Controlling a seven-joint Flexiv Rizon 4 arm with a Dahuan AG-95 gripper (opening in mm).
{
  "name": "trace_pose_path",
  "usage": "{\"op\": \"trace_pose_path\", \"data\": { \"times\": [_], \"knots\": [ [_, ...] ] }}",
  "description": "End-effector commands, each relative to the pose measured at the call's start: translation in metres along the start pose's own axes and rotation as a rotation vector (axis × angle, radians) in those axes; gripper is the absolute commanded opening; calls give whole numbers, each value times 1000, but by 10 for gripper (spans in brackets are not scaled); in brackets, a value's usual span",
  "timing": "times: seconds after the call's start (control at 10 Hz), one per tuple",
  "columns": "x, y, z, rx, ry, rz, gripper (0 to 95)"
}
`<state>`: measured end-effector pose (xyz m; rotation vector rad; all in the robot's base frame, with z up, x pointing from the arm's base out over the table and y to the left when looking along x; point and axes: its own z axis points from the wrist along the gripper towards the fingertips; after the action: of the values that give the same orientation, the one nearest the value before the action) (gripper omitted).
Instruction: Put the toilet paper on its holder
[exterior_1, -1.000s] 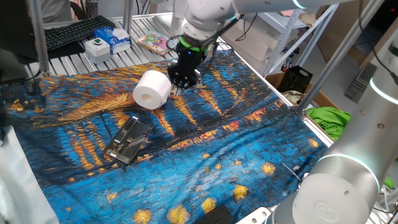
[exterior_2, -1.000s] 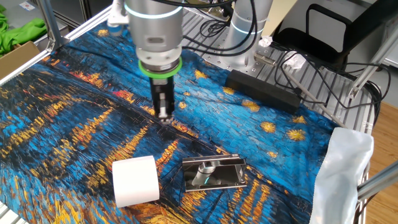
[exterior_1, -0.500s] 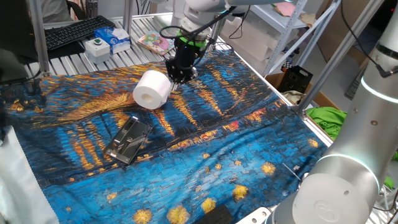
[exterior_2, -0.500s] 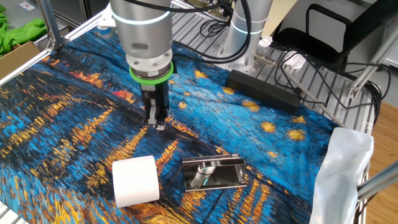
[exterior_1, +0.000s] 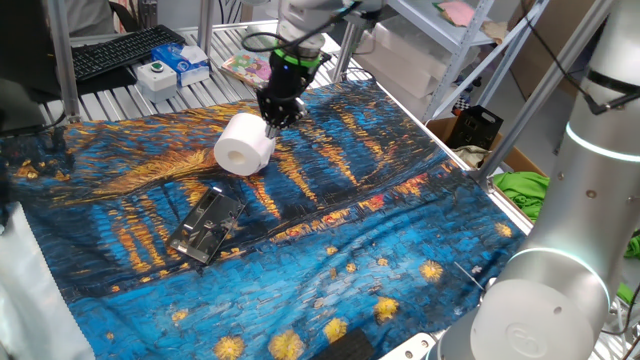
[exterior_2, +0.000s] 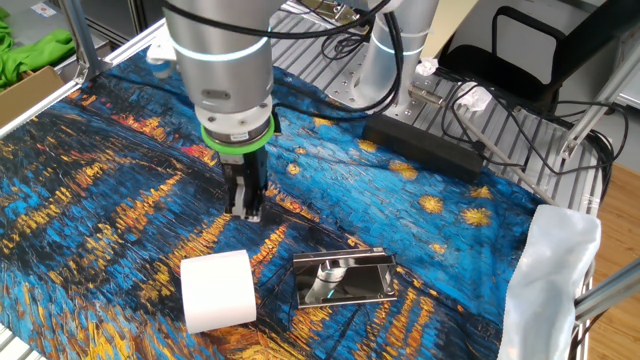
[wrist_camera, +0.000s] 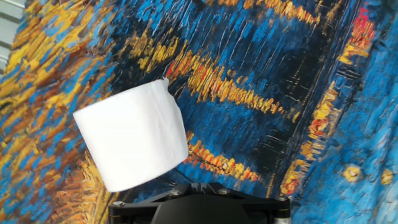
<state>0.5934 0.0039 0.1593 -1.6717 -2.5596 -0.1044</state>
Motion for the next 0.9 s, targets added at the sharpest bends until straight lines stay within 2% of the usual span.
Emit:
{"op": "trace_pose_path", "data": {
  "times": [0.1, 0.3, 0.9],
  "knots": [
    [-2, 2, 2, 0, -2, -14, 0],
    [-4, 8, 5, 14, -37, -16, 0],
    [-14, 21, 15, 39, -29, 2, 0]
  ]
}}
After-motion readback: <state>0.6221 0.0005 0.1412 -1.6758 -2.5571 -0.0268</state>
